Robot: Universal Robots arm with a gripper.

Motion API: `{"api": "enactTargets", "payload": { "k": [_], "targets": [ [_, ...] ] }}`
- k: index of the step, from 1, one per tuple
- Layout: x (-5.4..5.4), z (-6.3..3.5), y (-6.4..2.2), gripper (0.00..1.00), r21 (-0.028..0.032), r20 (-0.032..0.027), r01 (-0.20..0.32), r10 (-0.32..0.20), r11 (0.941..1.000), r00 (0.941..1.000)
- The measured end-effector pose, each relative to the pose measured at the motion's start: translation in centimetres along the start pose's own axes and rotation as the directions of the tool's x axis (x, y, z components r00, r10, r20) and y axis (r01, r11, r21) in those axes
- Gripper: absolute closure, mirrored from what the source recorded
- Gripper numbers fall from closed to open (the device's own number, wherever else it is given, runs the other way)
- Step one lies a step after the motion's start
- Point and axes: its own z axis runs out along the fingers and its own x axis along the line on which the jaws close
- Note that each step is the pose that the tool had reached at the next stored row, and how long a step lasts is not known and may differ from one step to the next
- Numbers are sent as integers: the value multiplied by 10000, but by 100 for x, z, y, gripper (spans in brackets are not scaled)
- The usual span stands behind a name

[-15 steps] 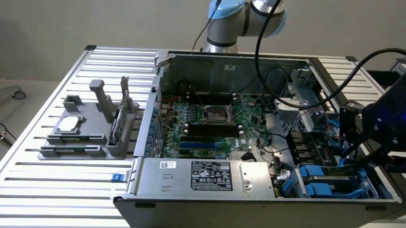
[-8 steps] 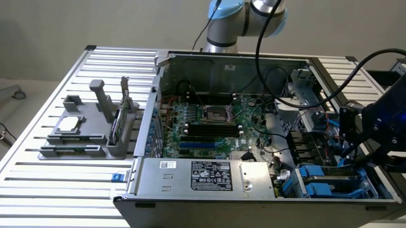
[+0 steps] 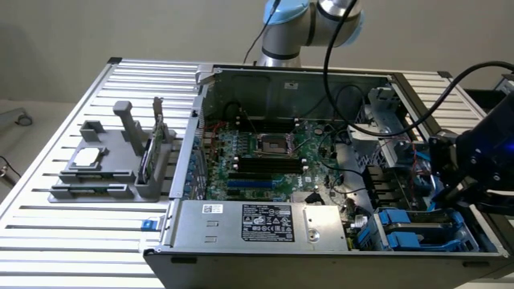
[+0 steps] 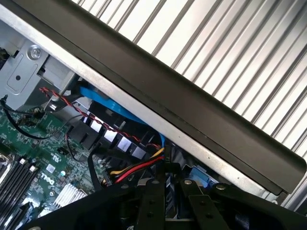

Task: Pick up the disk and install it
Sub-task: 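Insert the disk into the insertion slot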

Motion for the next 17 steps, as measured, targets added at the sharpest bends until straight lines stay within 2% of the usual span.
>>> {"api": "enactTargets", "payload": {
  "k": [4,6,8,11,13,17],
  "targets": [
    [8,-6,-6,83,216,-175,-42,46,9998,9998],
    [17,-13,-20,83,298,-273,-67,75,9995,9996],
    [28,-27,-33,83,291,-380,-100,111,9995,9992],
    [43,-57,-51,83,203,-558,-196,207,9996,9982],
    [48,-66,-60,83,185,-591,-268,279,9995,9979],
    [53,-87,-66,83,175,-581,-420,430,9990,9974]
  ]
}}
